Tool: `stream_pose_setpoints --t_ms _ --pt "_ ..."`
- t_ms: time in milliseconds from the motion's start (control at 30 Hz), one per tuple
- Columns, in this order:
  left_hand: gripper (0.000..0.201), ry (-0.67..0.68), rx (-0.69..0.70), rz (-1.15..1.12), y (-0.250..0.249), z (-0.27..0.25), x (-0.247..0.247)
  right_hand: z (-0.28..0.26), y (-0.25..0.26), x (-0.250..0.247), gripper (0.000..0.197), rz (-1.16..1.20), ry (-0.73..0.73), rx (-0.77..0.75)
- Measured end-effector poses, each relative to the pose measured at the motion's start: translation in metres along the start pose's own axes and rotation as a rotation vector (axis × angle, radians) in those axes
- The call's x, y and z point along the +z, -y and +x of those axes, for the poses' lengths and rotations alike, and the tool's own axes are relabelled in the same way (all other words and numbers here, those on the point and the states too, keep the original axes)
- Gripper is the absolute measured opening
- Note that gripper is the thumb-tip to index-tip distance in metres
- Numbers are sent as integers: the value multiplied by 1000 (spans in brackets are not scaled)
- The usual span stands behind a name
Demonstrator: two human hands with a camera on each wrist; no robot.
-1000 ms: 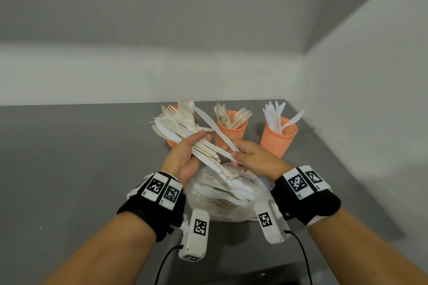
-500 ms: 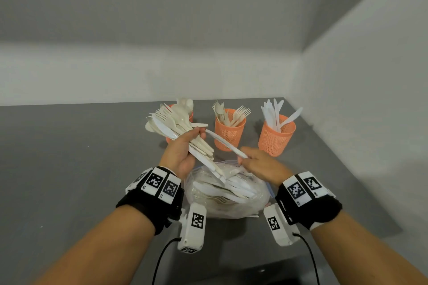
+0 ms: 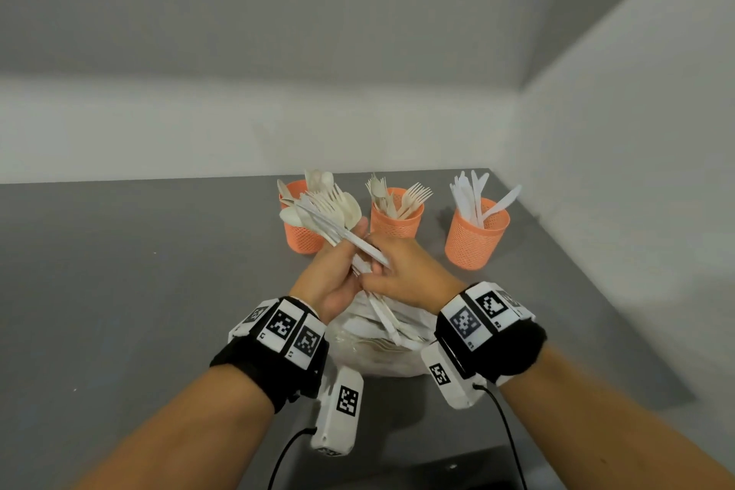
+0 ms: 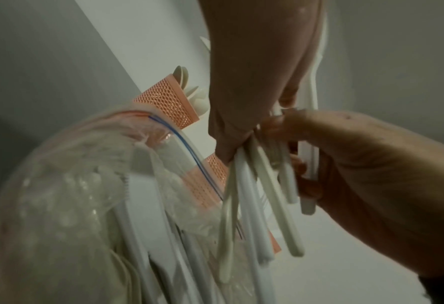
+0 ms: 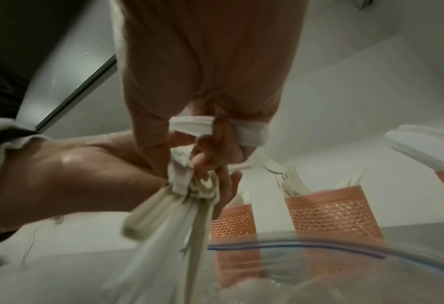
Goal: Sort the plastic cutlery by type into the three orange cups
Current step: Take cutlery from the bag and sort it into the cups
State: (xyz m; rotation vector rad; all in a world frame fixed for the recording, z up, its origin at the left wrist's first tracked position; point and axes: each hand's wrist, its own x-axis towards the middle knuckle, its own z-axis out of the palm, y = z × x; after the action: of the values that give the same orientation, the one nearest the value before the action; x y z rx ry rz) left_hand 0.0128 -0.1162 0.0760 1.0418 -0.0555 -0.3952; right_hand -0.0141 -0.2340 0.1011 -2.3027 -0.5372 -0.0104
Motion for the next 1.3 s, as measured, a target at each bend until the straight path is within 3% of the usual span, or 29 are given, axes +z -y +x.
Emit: stream_pose_setpoints --t_ms 67,267,467,533,600,667,700,767,900,1000,1100,1200,1300 --pt "29 33 6 -9 0 -1 1 2 -5 -3 7 53 17 46" --pt "44 24 6 45 0 -3 3 1 -8 -8 21 300 115 223" --pt "54 74 0 93 1 2 2 1 -13 -8 23 326 86 245" --pt "48 90 22 87 0 1 2 0 -16 -9 32 378 44 225" --pt "30 41 37 22 -3 1 2 -2 -20 -12 35 398 -36 235" --pt "17 -23 30 -30 -7 3 3 -4 -25 -13 20 418 -139 263" --pt "18 -57 23 -59 -8 5 3 -7 -27 -14 12 431 -173 258" --pt "29 -91 14 -135 -10 8 3 -12 -33 -12 21 412 -192 267" --pt "54 -58 24 -193 -15 8 6 -24 -42 -6 17 449 -127 346" --pt "53 -71 25 -204 -14 9 5 -28 -44 -2 14 518 -103 387" --pt "38 -100 -15 -188 -11 11 2 -31 -44 2 14 539 -72 365" --pt "18 -139 -33 -104 -7 11 0 -26 -38 -1 9 545 -264 296" --pt "14 -123 -33 0 -1 11 0 -11 -22 -12 5 590 -452 195"
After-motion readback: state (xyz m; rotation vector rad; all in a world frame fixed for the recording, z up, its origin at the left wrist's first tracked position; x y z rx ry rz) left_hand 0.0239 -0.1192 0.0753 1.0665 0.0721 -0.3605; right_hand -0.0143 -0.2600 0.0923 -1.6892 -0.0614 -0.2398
